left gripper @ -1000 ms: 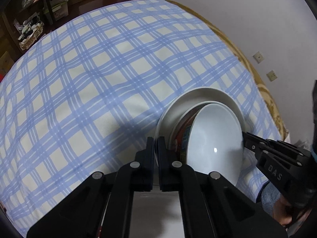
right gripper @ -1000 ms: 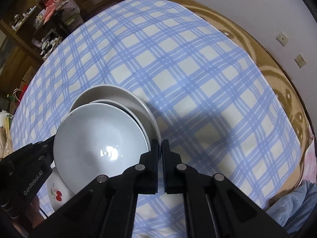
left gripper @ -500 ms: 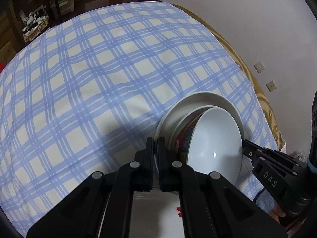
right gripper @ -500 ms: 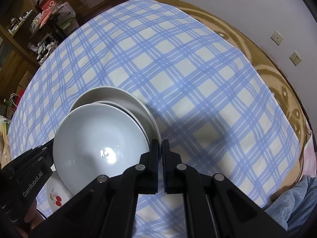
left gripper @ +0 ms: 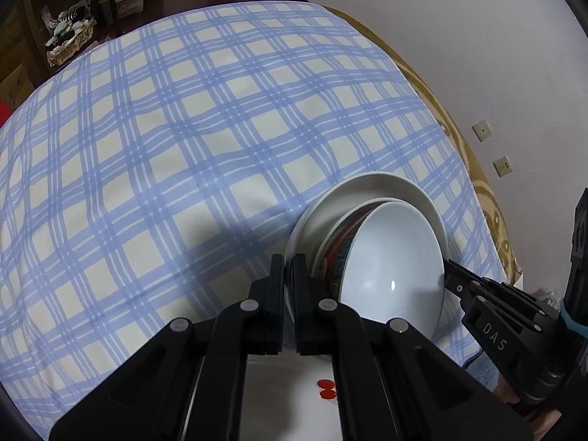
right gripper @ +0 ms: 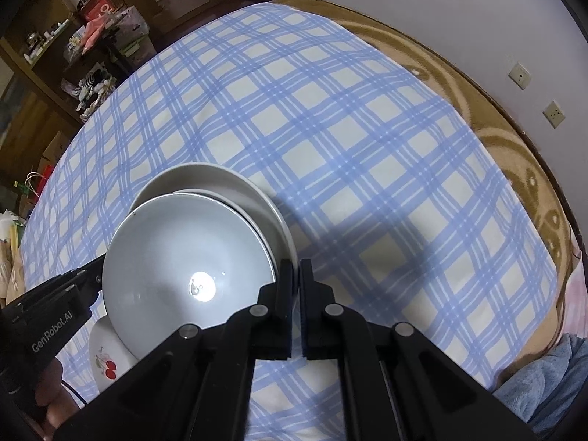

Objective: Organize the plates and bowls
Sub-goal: 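Lift the bowl stack with both tools and lower it onto the cherry plates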

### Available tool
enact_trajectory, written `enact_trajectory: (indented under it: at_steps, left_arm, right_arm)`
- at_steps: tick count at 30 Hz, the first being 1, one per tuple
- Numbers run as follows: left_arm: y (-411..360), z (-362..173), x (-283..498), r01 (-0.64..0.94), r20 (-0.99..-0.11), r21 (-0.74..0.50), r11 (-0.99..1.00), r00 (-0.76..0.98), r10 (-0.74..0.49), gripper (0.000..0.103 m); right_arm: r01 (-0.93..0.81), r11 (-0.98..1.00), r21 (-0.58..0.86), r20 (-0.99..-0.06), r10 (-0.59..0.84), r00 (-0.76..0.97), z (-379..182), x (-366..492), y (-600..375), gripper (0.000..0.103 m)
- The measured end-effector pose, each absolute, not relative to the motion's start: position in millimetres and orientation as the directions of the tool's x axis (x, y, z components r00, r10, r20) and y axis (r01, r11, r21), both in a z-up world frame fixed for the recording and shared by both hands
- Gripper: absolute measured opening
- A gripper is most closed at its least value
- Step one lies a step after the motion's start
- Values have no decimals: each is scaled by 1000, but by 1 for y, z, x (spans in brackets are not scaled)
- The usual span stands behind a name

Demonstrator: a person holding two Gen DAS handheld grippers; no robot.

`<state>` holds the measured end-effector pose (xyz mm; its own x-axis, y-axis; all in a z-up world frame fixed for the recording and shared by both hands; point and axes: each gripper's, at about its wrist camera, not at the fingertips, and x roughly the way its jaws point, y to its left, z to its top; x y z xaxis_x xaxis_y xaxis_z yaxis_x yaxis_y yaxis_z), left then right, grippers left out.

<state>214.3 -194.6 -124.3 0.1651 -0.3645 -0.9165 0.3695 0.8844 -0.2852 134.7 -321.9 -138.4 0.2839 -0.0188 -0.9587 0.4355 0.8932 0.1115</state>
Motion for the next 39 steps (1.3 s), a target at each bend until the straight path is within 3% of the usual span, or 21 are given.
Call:
enact_trajectory:
  at_steps: [23,39]
  left_arm:
    - [-208,-106,215,416,-910,-272,868,183,-373,2]
    - [-167,-72,189,376,-901,-258,890,239,-362,3]
  right_arm:
    - [466,875,131,-950,-22,310,-122,125,-330,5]
    - [453,870,197,-928,16,372,-98,97,-296,5]
